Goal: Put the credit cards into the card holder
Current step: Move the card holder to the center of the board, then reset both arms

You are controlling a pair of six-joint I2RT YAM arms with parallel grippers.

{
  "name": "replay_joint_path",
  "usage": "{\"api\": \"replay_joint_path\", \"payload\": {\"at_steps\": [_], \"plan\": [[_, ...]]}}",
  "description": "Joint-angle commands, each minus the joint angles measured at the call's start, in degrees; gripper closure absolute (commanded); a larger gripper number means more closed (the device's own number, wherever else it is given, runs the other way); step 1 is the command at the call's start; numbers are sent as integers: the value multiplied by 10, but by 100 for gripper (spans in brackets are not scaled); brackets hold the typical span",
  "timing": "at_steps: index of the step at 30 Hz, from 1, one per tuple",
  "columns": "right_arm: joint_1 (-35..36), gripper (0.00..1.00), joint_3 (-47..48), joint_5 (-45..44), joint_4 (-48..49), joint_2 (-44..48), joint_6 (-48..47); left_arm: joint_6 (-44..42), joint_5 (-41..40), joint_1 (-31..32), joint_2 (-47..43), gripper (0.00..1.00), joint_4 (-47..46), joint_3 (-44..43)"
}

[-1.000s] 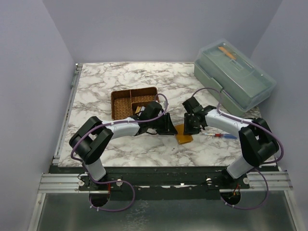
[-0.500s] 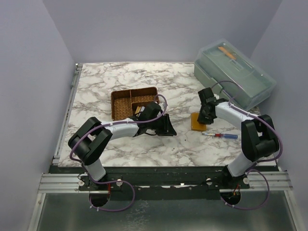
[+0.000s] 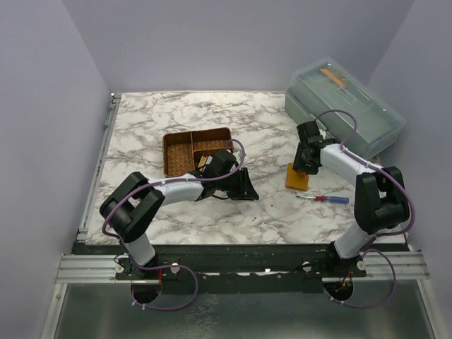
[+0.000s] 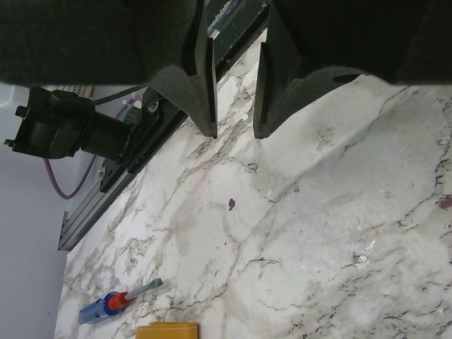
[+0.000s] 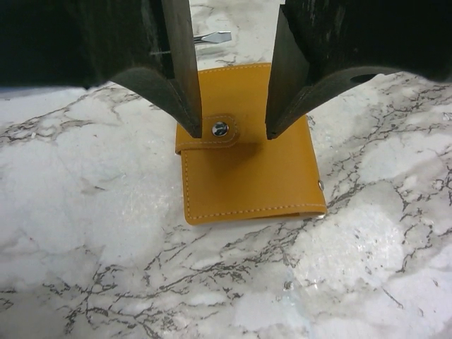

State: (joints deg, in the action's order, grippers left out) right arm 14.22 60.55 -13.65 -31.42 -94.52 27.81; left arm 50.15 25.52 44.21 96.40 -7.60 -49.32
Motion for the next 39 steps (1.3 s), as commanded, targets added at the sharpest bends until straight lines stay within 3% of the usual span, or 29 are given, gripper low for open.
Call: {"api": "replay_joint_path", "payload": {"at_steps": [1,8,14,19,23,27,30,35,37,39], "plan": [[-3,55,25,-25,-12,-22,-12,-9,14,-3,-19,67,-9,10],[26,47,3,120,16,40,-87,-10,13,-4,-23,67,-9,14],[62,47,-15,211,21,12,-71,-6,19,-5,-9,67,-12,-2],[47,44,-19,98,6,-21,-11,1,24,-5,-21,67,-11,-9],[-10,44,-29,81,18,-42,1,-2,18,-6,-44,66,5,-11],[-15,44,-9,23,1,-34,-3,-5,10,-7,-69,65,30,-16],[-15,44,17,15,-18,-13,-11,-9,8,-8,-88,64,51,-34],[-14,41,62,156,-47,106,-65,-35,0,-20,-140,57,112,-94],[-14,37,85,188,-52,176,-79,-50,-8,-32,-172,50,133,-124],[-14,27,124,199,-63,241,-90,-68,-18,-49,-202,41,152,-157]]}}
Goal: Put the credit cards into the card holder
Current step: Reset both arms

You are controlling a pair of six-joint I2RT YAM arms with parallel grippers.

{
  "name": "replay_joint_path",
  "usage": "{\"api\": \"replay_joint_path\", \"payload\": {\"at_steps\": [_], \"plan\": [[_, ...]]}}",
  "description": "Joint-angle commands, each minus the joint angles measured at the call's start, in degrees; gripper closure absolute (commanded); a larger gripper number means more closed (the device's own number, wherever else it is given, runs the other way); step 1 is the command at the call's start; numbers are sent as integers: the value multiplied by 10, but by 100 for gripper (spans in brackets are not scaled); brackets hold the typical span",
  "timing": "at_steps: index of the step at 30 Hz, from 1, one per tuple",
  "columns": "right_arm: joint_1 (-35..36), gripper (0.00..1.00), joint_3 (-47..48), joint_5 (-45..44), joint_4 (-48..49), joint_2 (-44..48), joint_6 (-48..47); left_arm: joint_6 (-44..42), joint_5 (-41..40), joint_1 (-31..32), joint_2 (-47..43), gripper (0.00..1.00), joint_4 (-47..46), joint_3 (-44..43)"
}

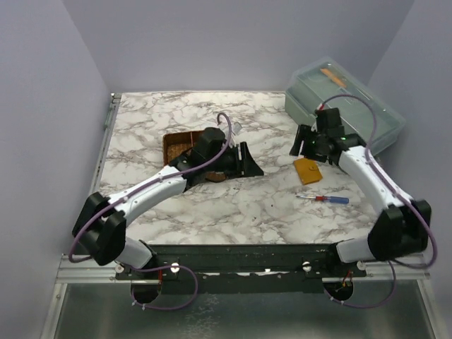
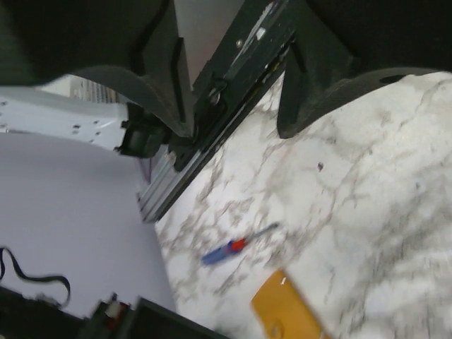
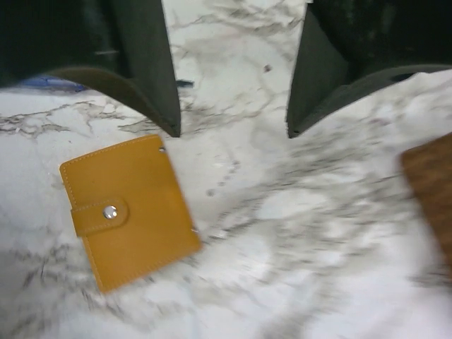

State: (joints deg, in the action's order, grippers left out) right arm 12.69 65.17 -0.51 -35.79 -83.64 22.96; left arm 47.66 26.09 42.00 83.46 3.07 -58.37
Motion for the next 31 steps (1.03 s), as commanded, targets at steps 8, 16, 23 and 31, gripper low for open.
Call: {"api": "replay_joint_path", "payload": {"at_steps": [8,16,23,31], "plan": [[1,0,293,21,-87,244,-100,-181,-116,-67,-186,3,90,-228],[1,0,379,-49,-51,324,-144,-315,-238,-67,-282,1,91,-293],[1,0,339,-87,12,389,-150,-354,-299,-67,-341,1,86,-280],[1,0,319,-92,20,397,-151,-369,-313,-66,-363,1,84,-273]]}}
